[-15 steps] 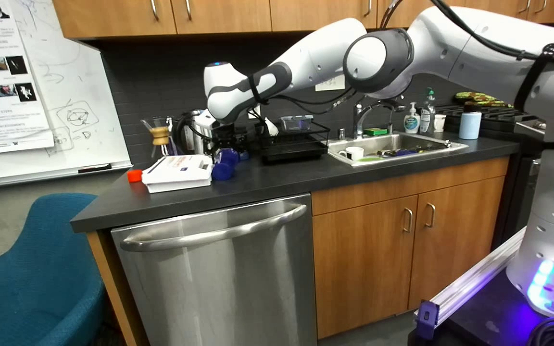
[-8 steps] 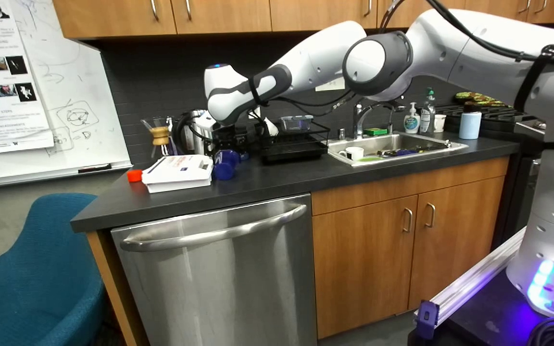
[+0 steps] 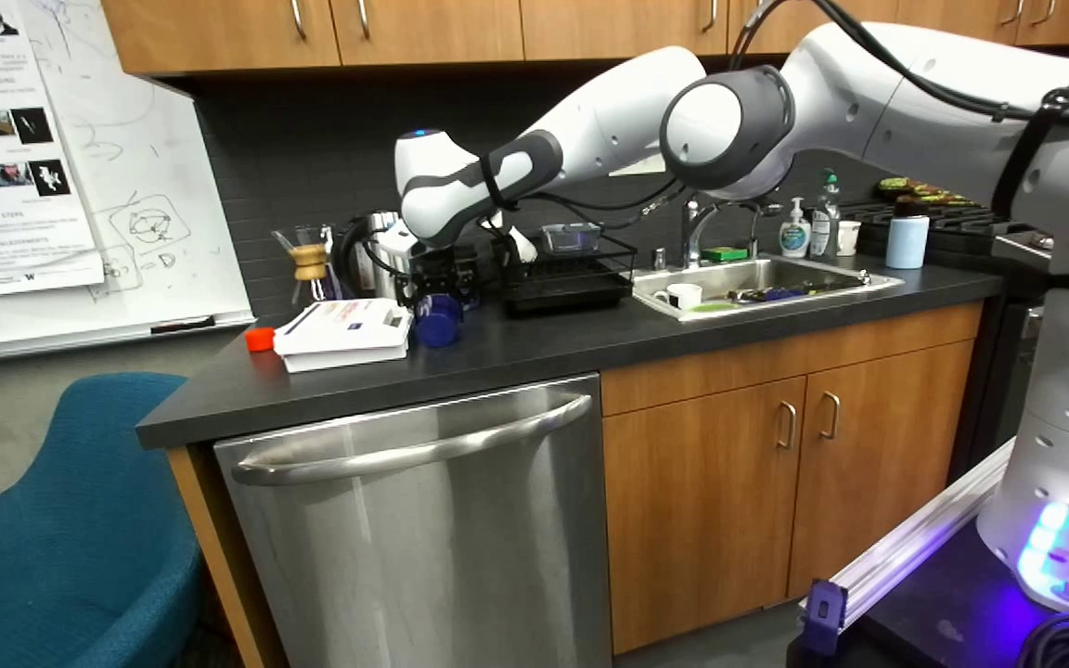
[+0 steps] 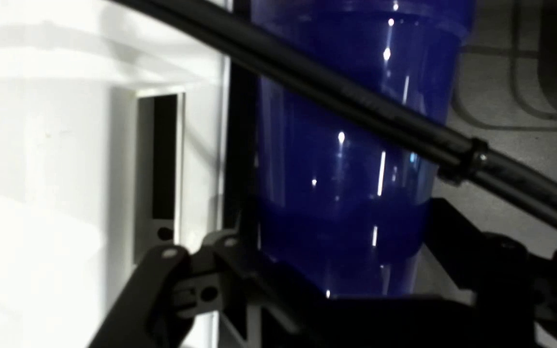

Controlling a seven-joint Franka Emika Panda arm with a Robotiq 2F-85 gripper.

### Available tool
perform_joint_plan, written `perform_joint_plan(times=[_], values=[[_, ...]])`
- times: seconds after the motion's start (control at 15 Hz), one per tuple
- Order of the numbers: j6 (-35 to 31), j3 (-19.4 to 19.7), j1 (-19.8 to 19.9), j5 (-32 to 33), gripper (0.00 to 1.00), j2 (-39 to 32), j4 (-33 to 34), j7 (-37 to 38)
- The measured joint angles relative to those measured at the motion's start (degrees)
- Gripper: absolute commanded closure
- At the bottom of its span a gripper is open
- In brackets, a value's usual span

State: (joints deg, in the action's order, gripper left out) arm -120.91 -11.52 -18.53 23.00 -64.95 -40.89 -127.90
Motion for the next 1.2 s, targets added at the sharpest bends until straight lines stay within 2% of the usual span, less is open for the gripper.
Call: perform_joint_plan(times=[0.4,0.6,0.93,1.2], values=[[-0.16,0.03,-0.06,0.04,0.46,-0.24,0.52,0.2],[-3.15,1.32,-0.95,2.15,0.46,-0.24,0.71,1.74],[-10.78,4.14,-3.65,7.3,0.46,0.06,0.71,9.02],[-14.25,6.75,-5.37,10.98,0.46,0.94,0.21,15.33]])
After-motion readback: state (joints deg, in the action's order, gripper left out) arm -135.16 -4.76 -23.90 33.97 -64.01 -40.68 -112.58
